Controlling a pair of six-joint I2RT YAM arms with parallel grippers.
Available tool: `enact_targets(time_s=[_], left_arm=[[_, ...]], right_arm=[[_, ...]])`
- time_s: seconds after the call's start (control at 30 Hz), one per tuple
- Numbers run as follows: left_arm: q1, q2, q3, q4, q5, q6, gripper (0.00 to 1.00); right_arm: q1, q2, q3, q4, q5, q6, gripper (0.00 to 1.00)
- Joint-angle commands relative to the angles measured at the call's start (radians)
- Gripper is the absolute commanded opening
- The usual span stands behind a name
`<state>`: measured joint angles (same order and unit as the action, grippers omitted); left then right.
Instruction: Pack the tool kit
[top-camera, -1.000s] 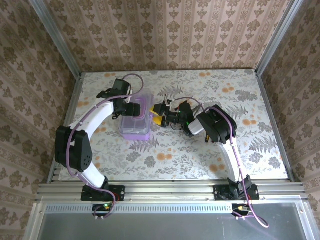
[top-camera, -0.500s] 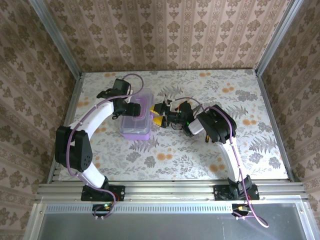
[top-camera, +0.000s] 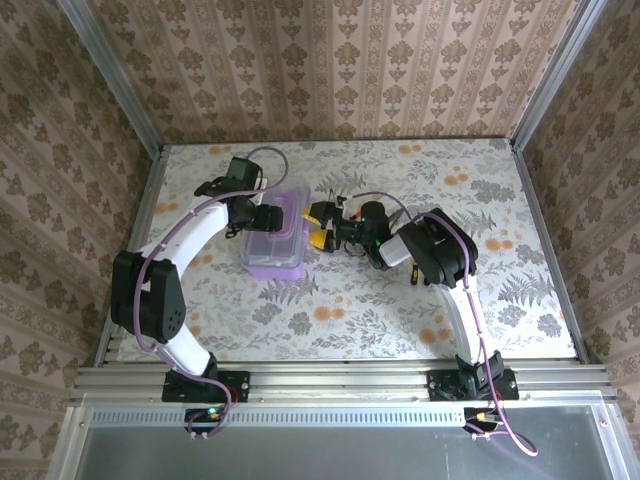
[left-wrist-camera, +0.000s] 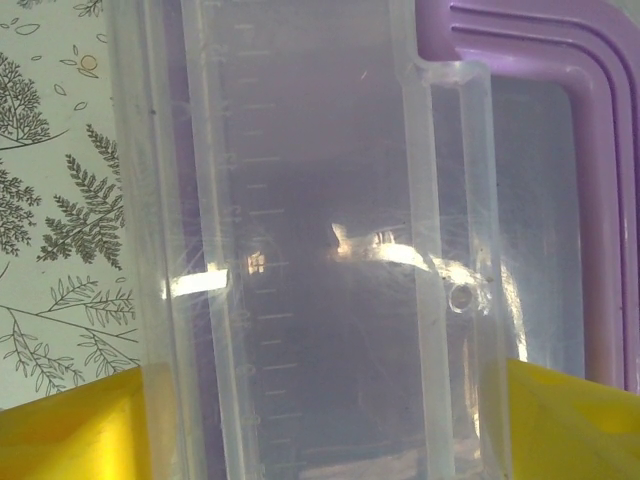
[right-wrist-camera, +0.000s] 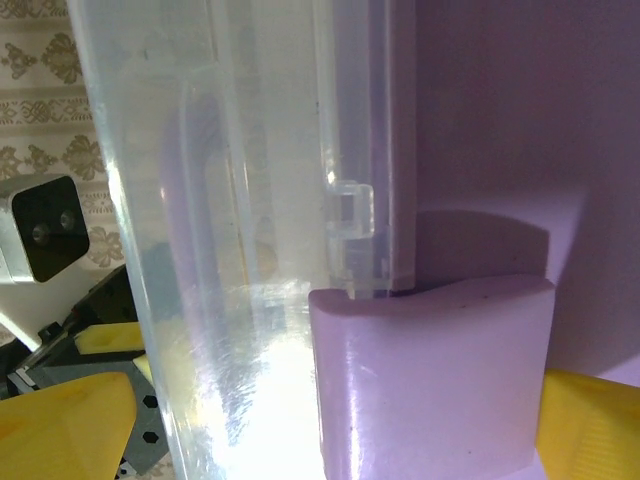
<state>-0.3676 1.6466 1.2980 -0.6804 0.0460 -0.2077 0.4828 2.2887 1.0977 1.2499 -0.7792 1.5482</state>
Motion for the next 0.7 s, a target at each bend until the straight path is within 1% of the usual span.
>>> enact_targets(time_s=[0.0, 0.17, 0.3, 0.47, 0.67], left_arm=[[-0.033, 0.049, -0.022, -0.081, 0.075, 0.043, 0.79], [-0.034, 0.061, -0.018, -0.083, 0.078, 0.045, 0.78], [-0.038, 0.076, -0.019, -0.091, 0.034, 0.051, 0.78], [-0.037, 0.104, -0.018, -0.106, -0.039, 0.06, 0.78], [-0.038, 0.129, -0.017, -0.117, -0.089, 0.064, 0.78]], right_arm=[[-0.005, -0.034, 0.03, 0.074, 0.006, 0.03, 1.0], [0.028, 0.003, 0.065, 0.075, 0.001, 0.018, 1.0], [0.023, 0.007, 0.066, 0.077, 0.004, 0.019, 1.0], [-0.007, -0.048, 0.05, 0.082, 0.02, 0.013, 0.99], [-0.028, -0.088, 0.08, 0.085, 0.009, 0.034, 0.96]])
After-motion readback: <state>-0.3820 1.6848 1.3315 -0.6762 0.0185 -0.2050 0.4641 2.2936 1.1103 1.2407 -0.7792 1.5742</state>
